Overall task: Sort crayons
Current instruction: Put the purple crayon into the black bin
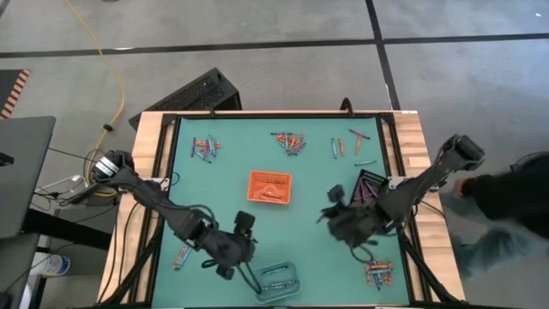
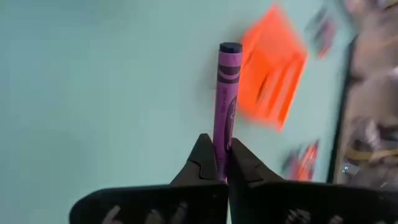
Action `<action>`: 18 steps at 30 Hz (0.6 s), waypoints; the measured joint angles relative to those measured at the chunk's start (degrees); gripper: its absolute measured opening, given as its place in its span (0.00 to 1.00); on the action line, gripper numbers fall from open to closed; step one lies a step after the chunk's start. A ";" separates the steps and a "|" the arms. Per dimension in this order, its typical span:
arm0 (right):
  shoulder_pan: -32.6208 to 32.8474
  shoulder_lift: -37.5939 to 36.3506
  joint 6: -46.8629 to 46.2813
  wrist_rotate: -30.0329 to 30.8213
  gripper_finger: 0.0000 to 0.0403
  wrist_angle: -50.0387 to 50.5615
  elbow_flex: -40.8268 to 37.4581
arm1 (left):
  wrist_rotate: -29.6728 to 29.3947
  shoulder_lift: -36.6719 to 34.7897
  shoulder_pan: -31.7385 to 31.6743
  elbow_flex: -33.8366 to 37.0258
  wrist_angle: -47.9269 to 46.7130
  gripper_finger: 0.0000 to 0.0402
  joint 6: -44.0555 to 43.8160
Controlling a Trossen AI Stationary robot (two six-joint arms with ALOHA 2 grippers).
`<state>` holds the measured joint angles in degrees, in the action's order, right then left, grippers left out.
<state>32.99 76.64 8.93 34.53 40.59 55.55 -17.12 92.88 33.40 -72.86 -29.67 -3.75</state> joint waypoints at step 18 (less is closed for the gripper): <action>-15.15 -6.08 -4.74 -15.30 0.01 40.32 -0.39 | -6.13 0.00 11.23 0.00 -7.67 0.46 -13.28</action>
<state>17.85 70.57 4.19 19.22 80.91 55.16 -23.25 92.88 44.63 -72.86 -37.34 -17.03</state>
